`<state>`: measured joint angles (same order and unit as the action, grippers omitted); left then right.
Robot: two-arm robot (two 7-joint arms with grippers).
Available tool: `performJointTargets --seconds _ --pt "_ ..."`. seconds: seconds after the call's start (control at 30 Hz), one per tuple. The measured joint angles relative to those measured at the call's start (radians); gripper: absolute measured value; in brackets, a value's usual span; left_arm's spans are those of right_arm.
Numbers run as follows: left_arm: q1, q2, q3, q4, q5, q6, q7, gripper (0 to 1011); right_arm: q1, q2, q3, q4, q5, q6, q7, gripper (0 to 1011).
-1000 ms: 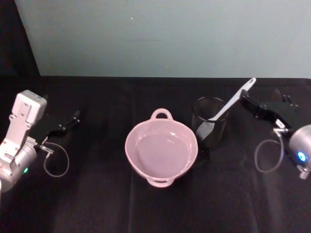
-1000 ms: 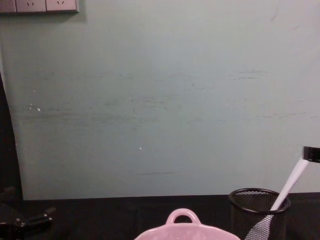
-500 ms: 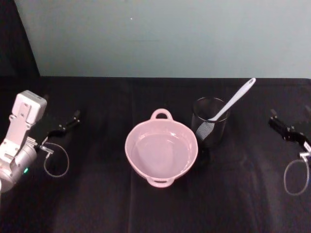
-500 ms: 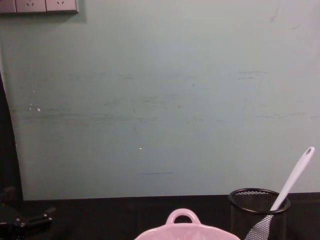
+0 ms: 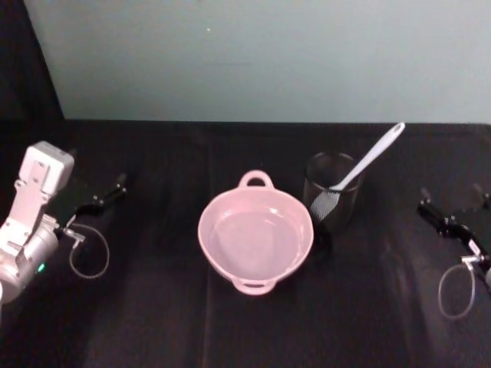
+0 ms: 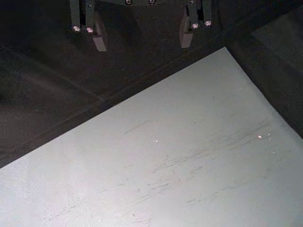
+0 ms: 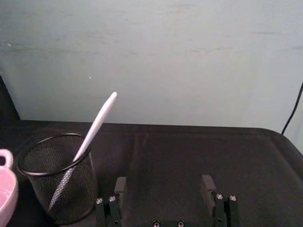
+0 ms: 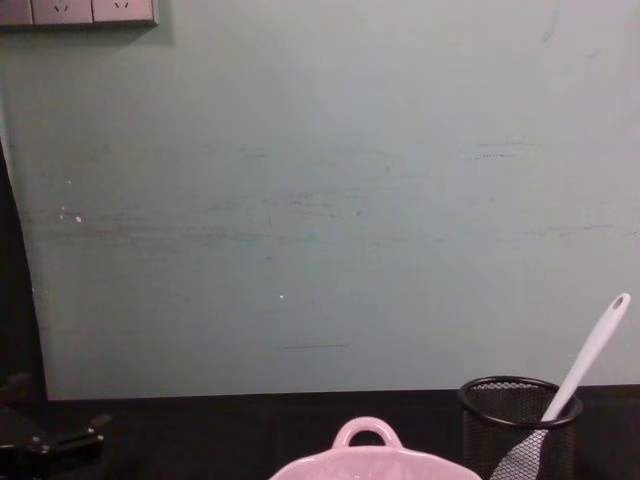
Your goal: Use the one hand to pick up the spoon and stir the clear water in the bowl.
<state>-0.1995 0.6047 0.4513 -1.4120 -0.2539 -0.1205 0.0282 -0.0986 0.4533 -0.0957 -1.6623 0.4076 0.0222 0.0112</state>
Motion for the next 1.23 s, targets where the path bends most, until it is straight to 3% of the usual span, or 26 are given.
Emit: performJointTargets --seconds 1.23 --pt "0.0 0.0 0.0 0.0 0.0 0.0 0.0 1011 -0.008 0.007 -0.001 -0.017 0.002 0.004 -0.006 1002"
